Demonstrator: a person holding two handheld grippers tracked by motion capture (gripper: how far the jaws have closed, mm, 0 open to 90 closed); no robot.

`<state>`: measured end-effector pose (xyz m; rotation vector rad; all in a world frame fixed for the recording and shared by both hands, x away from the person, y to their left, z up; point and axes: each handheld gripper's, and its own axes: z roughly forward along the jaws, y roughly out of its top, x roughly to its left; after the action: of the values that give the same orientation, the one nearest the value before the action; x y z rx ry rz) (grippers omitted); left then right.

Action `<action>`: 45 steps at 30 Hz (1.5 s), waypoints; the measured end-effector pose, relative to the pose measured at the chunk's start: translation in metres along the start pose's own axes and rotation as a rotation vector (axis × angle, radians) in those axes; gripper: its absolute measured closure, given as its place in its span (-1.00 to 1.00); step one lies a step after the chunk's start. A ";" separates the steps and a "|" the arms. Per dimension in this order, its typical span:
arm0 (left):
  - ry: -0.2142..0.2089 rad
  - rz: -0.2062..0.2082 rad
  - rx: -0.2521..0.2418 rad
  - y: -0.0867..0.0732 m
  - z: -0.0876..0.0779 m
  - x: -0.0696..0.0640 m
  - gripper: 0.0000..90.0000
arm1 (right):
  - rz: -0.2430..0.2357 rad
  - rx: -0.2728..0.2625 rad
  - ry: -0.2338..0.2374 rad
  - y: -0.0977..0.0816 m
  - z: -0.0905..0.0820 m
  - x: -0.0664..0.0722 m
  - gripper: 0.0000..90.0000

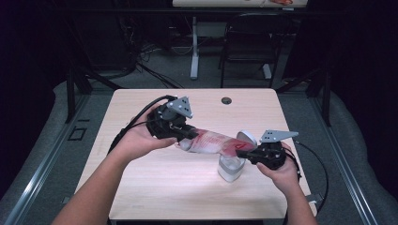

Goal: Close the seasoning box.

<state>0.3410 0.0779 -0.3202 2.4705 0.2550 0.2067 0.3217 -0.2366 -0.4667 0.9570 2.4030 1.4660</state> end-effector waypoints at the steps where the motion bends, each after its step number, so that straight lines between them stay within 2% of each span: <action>1: 0.000 0.003 0.000 0.000 0.000 0.000 0.82 | 0.000 0.000 0.000 0.000 0.000 0.000 0.91; 11: -0.003 0.014 -0.003 0.006 0.000 -0.001 0.82 | -0.007 0.014 0.012 -0.001 -0.004 0.001 0.93; 32: -0.016 0.047 -0.018 0.020 0.002 -0.003 0.82 | 0.016 0.021 0.040 -0.006 -0.018 0.001 0.97; 39: -0.013 0.048 -0.019 0.022 0.002 -0.004 0.82 | 0.029 0.022 0.050 -0.008 -0.014 0.002 0.98; 45: -0.010 0.049 -0.019 0.021 0.001 -0.004 0.82 | 0.023 0.015 0.030 -0.007 -0.010 0.002 0.97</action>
<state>0.3404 0.0602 -0.3080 2.4598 0.1876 0.2170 0.3124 -0.2454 -0.4672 0.9762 2.4348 1.4826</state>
